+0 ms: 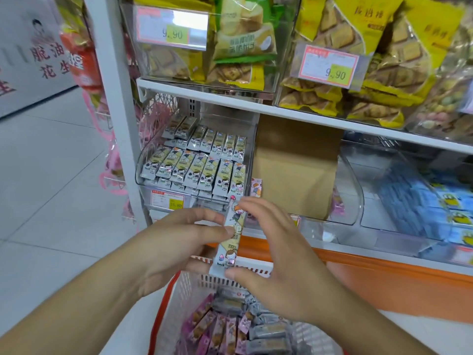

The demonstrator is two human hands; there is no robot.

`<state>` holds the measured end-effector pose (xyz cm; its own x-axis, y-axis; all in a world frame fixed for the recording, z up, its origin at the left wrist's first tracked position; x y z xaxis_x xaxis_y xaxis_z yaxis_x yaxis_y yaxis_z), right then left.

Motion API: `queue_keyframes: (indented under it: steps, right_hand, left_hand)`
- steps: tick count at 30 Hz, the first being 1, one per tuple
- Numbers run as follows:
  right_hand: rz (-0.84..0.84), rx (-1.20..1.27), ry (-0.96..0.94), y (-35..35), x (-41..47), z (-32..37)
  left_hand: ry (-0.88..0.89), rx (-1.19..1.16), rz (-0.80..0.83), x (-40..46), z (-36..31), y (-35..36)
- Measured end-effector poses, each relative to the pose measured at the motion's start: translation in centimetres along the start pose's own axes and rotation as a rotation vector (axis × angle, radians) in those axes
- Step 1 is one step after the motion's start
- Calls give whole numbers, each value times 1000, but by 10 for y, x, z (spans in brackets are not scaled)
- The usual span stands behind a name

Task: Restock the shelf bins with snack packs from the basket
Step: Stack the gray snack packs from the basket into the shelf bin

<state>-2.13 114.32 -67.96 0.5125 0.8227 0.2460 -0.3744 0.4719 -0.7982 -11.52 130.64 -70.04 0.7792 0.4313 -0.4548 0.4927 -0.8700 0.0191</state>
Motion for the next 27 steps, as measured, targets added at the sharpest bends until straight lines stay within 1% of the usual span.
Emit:
queue_keyframes:
  steps: [4,7,8,9,11,13,14,16,20,24,27]
  right_hand:
    - [-27,25,53,9,9,-5]
    - [-54,58,61,9,16,-6]
    - [-59,63,68,9,21,-6]
    - [-64,65,76,8,30,-5]
    - [-83,69,87,7,54,-3]
    - [-124,63,86,7,86,-1]
    - [-139,58,81,8,104,0]
    - [-131,46,84,14,143,-2]
    - [-112,-28,113,31,221,-13]
    - [-88,-117,132,46,279,-27]
    - [-32,-124,180,49,305,-37]
  left_hand:
    - [0,19,5,2,-6,5]
    - [10,-38,-19,2,-17,0]
    - [39,-42,-44,4,-21,-5]
    - [95,9,-116,8,-25,-15]
    - [283,284,-337,17,-35,-42]
    - [426,632,-504,22,-41,-68]
    - [465,755,-548,26,-41,-80]
    - [481,852,-591,35,-36,-99]
    - [397,803,-550,44,-27,-111]
    - [416,729,-556,42,-30,-109]
    - [407,739,-567,44,-30,-112]
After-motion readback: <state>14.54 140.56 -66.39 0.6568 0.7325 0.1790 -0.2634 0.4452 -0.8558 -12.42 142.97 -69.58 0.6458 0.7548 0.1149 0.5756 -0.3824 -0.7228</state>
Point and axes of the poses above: each hand's wrist, its own x-axis towards the middle knuckle, its own y-axis out of the palm, z = x × y, the point moved 4 cm from there along x, towards the middle knuckle, and after that the axes turned 8 degrees about -z, right-handed, at the moved point
